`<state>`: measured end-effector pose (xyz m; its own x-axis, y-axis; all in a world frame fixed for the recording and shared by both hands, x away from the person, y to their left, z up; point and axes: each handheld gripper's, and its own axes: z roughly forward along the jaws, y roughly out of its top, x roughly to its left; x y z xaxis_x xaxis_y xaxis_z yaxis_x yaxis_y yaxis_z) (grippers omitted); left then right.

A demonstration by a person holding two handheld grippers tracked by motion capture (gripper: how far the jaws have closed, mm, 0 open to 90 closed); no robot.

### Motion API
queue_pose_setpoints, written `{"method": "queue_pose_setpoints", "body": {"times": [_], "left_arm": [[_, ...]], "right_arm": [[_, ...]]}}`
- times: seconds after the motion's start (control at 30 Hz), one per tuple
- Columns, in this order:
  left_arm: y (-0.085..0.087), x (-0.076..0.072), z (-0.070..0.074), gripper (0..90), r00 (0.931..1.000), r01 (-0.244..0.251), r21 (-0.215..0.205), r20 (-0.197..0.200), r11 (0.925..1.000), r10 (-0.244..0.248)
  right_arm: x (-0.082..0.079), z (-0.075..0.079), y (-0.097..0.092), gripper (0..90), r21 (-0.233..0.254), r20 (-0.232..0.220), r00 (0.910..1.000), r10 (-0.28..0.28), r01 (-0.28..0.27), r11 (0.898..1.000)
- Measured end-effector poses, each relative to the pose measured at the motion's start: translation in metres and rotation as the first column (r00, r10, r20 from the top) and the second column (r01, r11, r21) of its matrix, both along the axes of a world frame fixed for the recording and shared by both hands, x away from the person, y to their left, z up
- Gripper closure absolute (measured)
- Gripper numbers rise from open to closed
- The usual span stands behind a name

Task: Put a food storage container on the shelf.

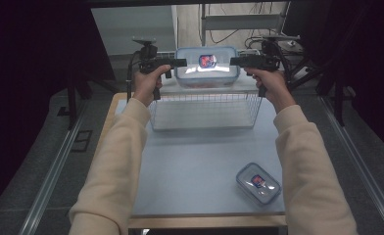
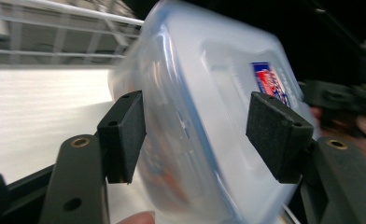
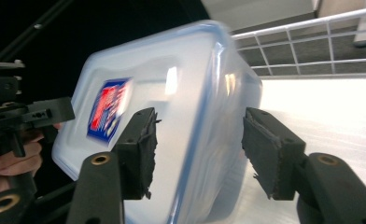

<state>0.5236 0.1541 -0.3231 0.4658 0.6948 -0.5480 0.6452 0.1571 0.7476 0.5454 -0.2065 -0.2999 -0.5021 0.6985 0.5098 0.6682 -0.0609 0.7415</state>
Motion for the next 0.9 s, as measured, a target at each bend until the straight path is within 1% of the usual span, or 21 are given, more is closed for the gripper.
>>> {"method": "queue_pose_setpoints", "body": {"times": [0.03, 0.1, 0.13, 0.17, 0.2, 0.27, 0.33, 0.4, 0.43, 0.47, 0.5, 0.53, 0.57, 0.6, 0.63, 0.67, 0.7, 0.73, 0.77, 0.83, 0.9], "left_arm": [[-0.002, 0.002, -0.002, 34.9, 0.9999, 0.01, -0.003, 0.004, 0.9999, -0.01], [-0.003, -0.001, -0.001, 29.6, 0.9998, -0.013, 0.007, 0.017, 0.9999, 0.013], [-0.003, -0.001, -0.001, 27.4, 0.9998, -0.013, 0.007, 0.017, 0.9999, 0.013], [0.001, -0.005, 0.001, 27.2, 0.9987, -0.026, 0.006, 0.044, 0.9996, 0.026], [0.001, -0.005, 0.001, 27.2, 0.9987, -0.026, 0.006, 0.044, 0.9996, 0.026], [0.005, -0.012, 0.005, 27.7, 0.9964, -0.043, 0.021, 0.074, 0.9989, 0.041], [0.009, -0.021, 0.008, 31.6, 0.9951, -0.038, 0.024, 0.093, 0.999, 0.035], [0.011, -0.03, 0.008, 33.5, 0.9944, -0.027, 0.038, 0.103, 0.9989, 0.023], [0.013, -0.039, 0.008, 37.4, 0.9935, -0.027, 0.049, 0.112, 0.9984, 0.021], [0.013, -0.039, 0.008, 39.8, 0.9935, -0.027, 0.049, 0.112, 0.9984, 0.021], [0.014, -0.047, 0.007, 42.7, 0.993, -0.02, 0.055, 0.118, 0.9983, 0.013], [0.014, -0.047, 0.007, 47.5, 0.993, -0.02, 0.055, 0.118, 0.9983, 0.013], [0.014, -0.051, 0.006, 52.6, 0.9931, -0.014, 0.05, 0.117, 0.9987, 0.008], [0.014, -0.054, 0.005, 52.6, 0.9935, -0.011, 0.053, 0.114, 0.9985, 0.005], [0.012, -0.061, 0.001, 66.1, 0.9924, 0.027, 0.067, 0.118, 0.9974, -0.035], [0.012, -0.061, 0.001, 72.2, 0.9924, 0.027, 0.067, 0.118, 0.9974, -0.035], [0.01, -0.064, 0.0, 72.2, 0.9917, 0.046, 0.079, 0.116, 0.9958, -0.055], [0.005, -0.066, -0.004, 83.1, 0.9891, 0.087, 0.119, 0.108, 0.9891, -0.1], [0.005, -0.066, -0.004, 86.8, 0.9891, 0.087, 0.119, 0.108, 0.9891, -0.1], [-0.001, -0.065, -0.009, 89.0, 0.9881, 0.109, 0.139, 0.093, 0.9844, -0.122], [-0.009, -0.06, -0.016, 90.0, 0.9891, 0.12, 0.14, 0.069, 0.9829, -0.13]], "right_arm": [[0.0, -0.002, 0.004, 38.9, -0.003, -0.004, 0.9996, -0.028, 0.028, 1.0], [-0.001, -0.003, 0.005, 38.0, -0.019, 0.01, 0.9993, -0.037, 0.037, 0.999], [-0.003, -0.003, 0.005, 37.8, -0.022, 0.016, 0.9993, -0.035, 0.036, 0.999], [-0.005, -0.002, 0.003, 38.0, -0.015, 0.026, 0.999, -0.036, 0.036, 0.999], [-0.008, -0.002, 0.001, 38.4, -0.002, 0.031, 0.999, -0.032, 0.032, 0.999], [-0.011, -0.001, -0.001, 38.3, 0.002, 0.038, 0.9988, -0.031, 0.031, 1.0], [-0.019, 0.003, -0.01, 37.1, 0.021, 0.053, 0.998, -0.034, 0.032, 0.999], [-0.022, 0.004, -0.013, 36.9, 0.024, 0.056, 0.9979, -0.032, 0.03, 0.999], [-0.028, 0.005, -0.018, 36.7, 0.028, 0.065, 0.9975, -0.027, 0.025, 0.999], [-0.028, 0.005, -0.018, 36.7, 0.028, 0.065, 0.9975, -0.027, 0.025, 0.999], [-0.035, 0.005, -0.022, 36.2, 0.037, 0.074, 0.9971, -0.019, 0.017, 0.999], [-0.035, 0.005, -0.022, 36.2, 0.037, 0.074, 0.9971, -0.019, 0.017, 0.999], [-0.041, 0.005, -0.024, 35.2, 0.035, 0.08, 0.9968, -0.008, 0.005, 0.999], [-0.041, 0.005, -0.024, 35.2, 0.035, 0.08, 0.9968, -0.008, 0.005, 0.999], [-0.046, 0.004, -0.027, 34.7, 0.033, 0.084, 0.9964, -0.001, -0.002, 0.999], [-0.049, 0.003, -0.028, 34.6, 0.034, 0.088, 0.9961, 0.004, -0.007, 0.999], [-0.049, 0.003, -0.028, 34.6, 0.034, 0.088, 0.9961, 0.004, -0.007, 0.999], [-0.054, 0.002, -0.03, 34.1, 0.035, 0.087, 0.9962, 0.01, -0.013, 0.999], [-0.055, 0.001, -0.032, 33.9, 0.043, 0.088, 0.9961, 0.011, -0.015, 0.999], [-0.056, 0.0, -0.033, 33.9, 0.05, 0.088, 0.9961, 0.011, -0.015, 0.999], [-0.06, -0.003, -0.037, 33.7, 0.066, 0.085, 0.9963, 0.013, -0.018, 0.998]]}}
